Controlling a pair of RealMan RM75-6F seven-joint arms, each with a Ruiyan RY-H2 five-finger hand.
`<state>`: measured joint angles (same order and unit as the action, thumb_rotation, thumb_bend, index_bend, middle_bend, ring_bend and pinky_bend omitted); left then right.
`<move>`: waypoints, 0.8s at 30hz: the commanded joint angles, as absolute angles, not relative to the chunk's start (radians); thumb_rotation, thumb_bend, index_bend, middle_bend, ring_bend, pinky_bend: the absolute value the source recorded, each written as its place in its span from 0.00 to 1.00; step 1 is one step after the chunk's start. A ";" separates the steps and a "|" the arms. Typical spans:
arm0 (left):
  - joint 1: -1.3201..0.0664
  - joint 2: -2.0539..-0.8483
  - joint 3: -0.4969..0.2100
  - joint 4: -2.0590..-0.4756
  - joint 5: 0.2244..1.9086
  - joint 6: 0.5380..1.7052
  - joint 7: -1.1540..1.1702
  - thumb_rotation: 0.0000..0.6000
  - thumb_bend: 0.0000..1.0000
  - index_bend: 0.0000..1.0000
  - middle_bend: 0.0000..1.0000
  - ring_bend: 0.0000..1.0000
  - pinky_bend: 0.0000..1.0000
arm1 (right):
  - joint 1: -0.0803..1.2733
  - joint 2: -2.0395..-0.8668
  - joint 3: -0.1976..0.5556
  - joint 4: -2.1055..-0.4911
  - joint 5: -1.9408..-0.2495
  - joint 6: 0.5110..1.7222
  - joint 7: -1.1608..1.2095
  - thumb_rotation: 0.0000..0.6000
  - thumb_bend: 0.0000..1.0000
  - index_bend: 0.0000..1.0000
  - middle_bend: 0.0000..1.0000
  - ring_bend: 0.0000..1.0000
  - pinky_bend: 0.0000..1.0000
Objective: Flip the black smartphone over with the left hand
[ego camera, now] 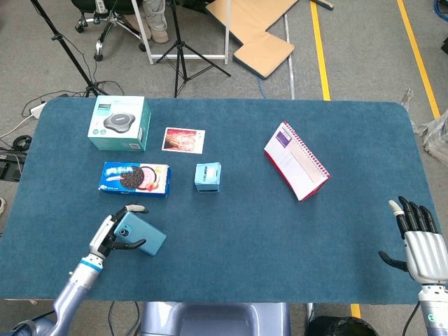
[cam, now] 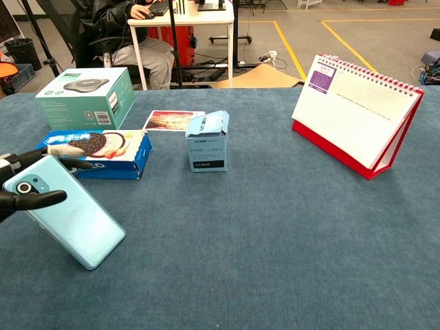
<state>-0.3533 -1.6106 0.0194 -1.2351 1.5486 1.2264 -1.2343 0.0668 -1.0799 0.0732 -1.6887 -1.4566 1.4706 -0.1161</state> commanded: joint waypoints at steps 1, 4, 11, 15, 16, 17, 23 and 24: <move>-0.343 -1.583 0.012 -1.236 1.549 1.255 -1.197 1.00 0.00 0.28 0.26 0.00 0.00 | 0.067 -1.080 0.073 -1.690 -1.457 1.471 -0.117 1.00 0.00 0.09 0.00 0.00 0.00; -0.335 -1.562 0.003 -1.246 1.557 1.292 -1.130 1.00 0.00 0.27 0.25 0.00 0.00 | 0.067 -1.079 0.073 -1.691 -1.458 1.472 -0.118 1.00 0.00 0.09 0.00 0.00 0.00; -0.310 -1.459 -0.035 -1.353 1.579 1.411 -0.844 1.00 0.00 0.26 0.24 0.00 0.00 | 0.066 -1.076 0.072 -1.698 -1.464 1.476 -0.116 1.00 0.00 0.09 0.00 0.00 0.00; -0.290 -1.362 -0.046 -1.457 1.606 1.476 -0.561 1.00 0.00 0.24 0.23 0.00 0.00 | 0.065 -1.074 0.071 -1.701 -1.470 1.479 -0.111 1.00 0.00 0.09 0.00 0.00 0.00; -0.284 -1.341 -0.048 -1.478 1.611 1.490 -0.484 1.00 0.00 0.24 0.23 0.00 0.00 | 0.065 -1.073 0.072 -1.702 -1.471 1.481 -0.109 1.00 0.00 0.09 0.00 0.00 0.00; -0.278 -1.325 -0.050 -1.488 1.619 1.505 -0.412 1.00 0.00 0.24 0.23 0.00 0.00 | 0.065 -1.072 0.072 -1.702 -1.472 1.481 -0.108 1.00 0.00 0.09 0.00 0.00 0.00; -0.205 -1.235 -0.044 -1.590 1.643 1.609 0.016 1.00 0.00 0.21 0.19 0.00 0.00 | 0.063 -1.068 0.072 -1.704 -1.478 1.488 -0.097 1.00 0.00 0.09 0.00 0.00 0.00; -0.188 -1.223 -0.038 -1.608 1.641 1.624 0.066 1.00 0.00 0.21 0.19 0.00 0.00 | 0.062 -1.067 0.072 -1.705 -1.480 1.490 -0.096 1.00 0.00 0.09 0.00 0.00 0.00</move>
